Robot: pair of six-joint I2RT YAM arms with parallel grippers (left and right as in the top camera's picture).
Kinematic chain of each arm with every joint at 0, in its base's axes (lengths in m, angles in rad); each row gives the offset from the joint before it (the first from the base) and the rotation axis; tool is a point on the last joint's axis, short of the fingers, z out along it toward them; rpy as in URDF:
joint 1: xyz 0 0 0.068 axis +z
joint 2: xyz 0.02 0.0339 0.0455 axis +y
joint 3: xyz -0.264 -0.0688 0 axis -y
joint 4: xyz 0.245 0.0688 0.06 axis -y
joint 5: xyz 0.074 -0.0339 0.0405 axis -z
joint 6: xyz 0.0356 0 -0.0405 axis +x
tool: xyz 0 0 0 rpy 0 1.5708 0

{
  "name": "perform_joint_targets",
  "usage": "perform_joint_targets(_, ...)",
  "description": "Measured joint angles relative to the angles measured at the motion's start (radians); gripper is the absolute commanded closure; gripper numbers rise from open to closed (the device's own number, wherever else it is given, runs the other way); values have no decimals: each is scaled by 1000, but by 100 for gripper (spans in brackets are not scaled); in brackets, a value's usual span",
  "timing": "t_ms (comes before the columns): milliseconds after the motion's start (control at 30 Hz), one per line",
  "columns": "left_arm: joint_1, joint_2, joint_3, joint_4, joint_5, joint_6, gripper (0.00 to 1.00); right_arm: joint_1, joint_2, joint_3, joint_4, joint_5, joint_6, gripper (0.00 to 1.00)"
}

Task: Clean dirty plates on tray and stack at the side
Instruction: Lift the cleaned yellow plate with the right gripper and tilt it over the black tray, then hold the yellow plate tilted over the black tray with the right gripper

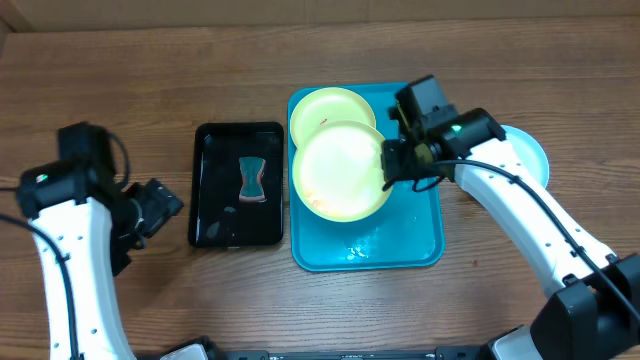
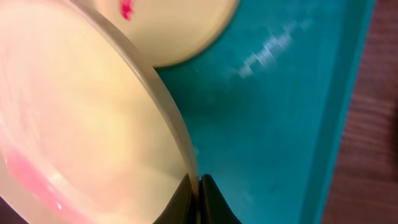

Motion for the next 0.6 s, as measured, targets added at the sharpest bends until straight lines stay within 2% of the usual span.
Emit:
perform_joint_targets(167, 114, -26, 0, 3, 67, 93, 0, 104, 135, 146, 8, 50, 0, 96)
perform_joint_targets(300, 134, -29, 0, -3, 85, 131, 0, 219, 242, 207, 32, 165, -3, 96)
perform_joint_targets(600, 134, -29, 0, -5, 100, 153, 0, 396, 273, 233, 257, 444, -75, 96)
